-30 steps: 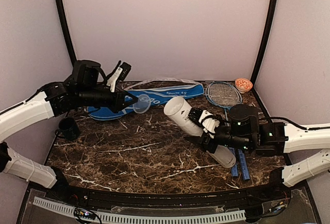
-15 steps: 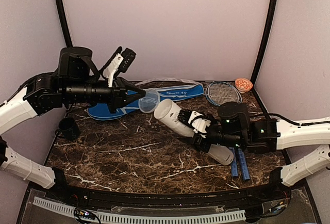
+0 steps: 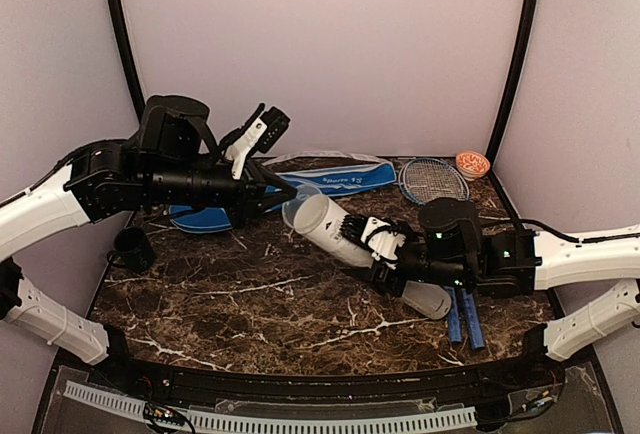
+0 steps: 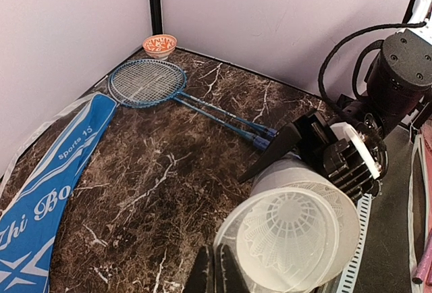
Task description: Pack up the badminton gear
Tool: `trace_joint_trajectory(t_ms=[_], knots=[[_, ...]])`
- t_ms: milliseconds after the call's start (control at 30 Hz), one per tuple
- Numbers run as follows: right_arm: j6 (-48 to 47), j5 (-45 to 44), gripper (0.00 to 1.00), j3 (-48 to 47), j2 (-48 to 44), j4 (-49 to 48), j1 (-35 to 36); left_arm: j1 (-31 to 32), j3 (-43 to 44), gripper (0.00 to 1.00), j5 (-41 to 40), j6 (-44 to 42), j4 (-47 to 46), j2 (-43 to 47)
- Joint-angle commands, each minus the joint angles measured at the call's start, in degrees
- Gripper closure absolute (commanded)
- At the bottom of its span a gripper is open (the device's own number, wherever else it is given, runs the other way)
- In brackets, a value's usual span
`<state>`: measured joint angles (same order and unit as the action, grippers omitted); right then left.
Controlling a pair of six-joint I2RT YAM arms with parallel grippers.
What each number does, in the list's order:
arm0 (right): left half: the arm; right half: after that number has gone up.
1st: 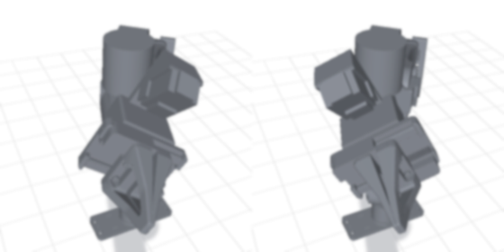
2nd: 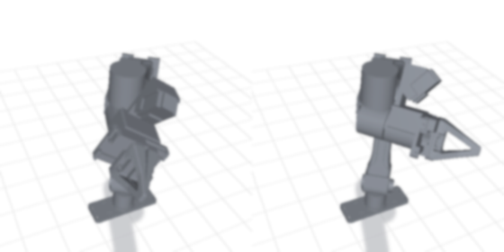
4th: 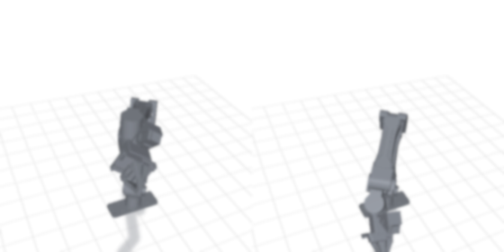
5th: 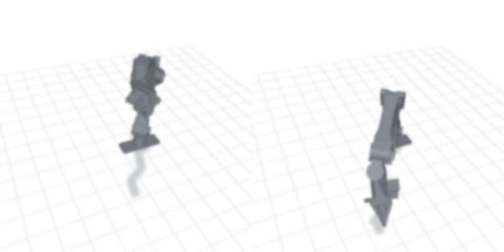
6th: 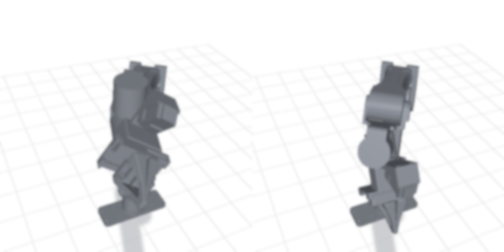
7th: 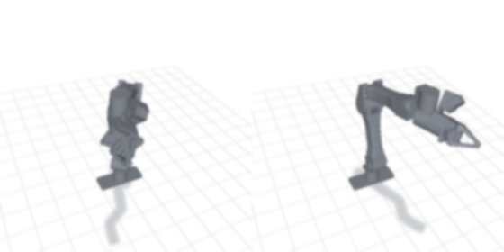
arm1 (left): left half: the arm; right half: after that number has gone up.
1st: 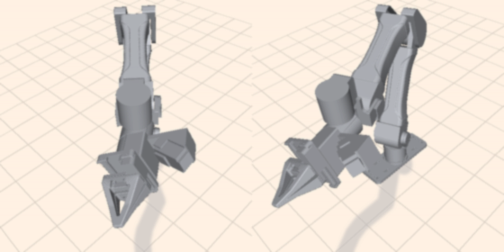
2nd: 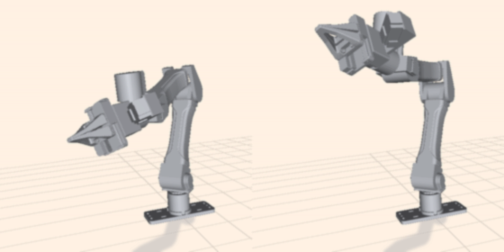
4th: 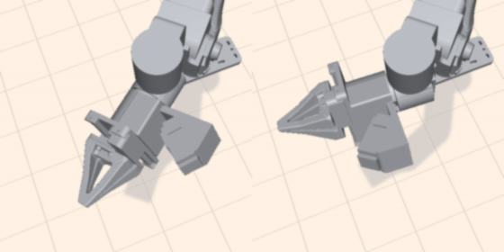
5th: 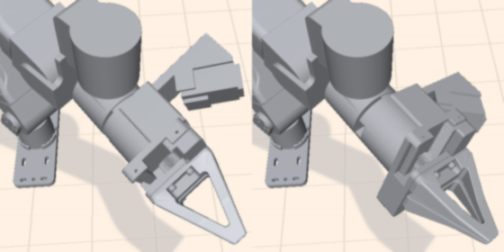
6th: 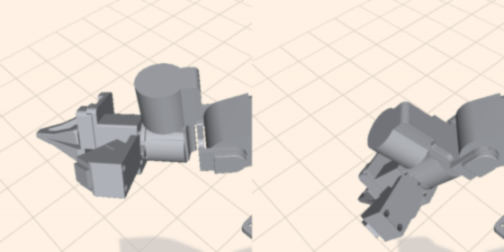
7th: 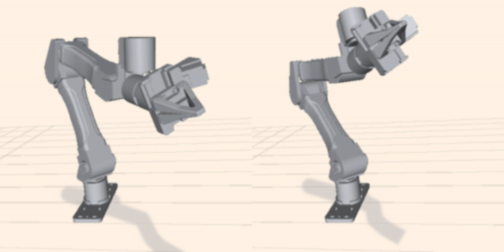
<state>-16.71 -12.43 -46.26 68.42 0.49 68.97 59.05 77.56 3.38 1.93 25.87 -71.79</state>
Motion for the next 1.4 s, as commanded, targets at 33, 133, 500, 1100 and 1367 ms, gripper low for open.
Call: trace_joint_trajectory(t_ms=[33,133,500,1100,1367], knots=[[-0.3,0.3,0.45,-1.9,0.4,-3.4,0.6,0.3,1.7,1.0,0.9,-0.6,-0.3,-0.2],[-0.4,0.3,0.45,-1.9,0.3,-3.6,0.6,0.4,1.3,1.0,2.3,-0.6,-0.6,-0.5],[-0.5,0.2,0.45,-1.5,-0.3,-3.8,0.6,0.4,0.9,1.0,5.5,-0.3,-1.0,-1.6],[-0.1,-0.3,0.46,-0.9,-0.7,-4.7,0.6,3.5,1.8,1.0,1.7,-2.0,0.5,-4.8],[0.2,-0.8,0.46,-0.4,-1.2,-5.0,0.6,4.0,2.8,1.0,-3.7,-2.7,2.7,-5.2]])
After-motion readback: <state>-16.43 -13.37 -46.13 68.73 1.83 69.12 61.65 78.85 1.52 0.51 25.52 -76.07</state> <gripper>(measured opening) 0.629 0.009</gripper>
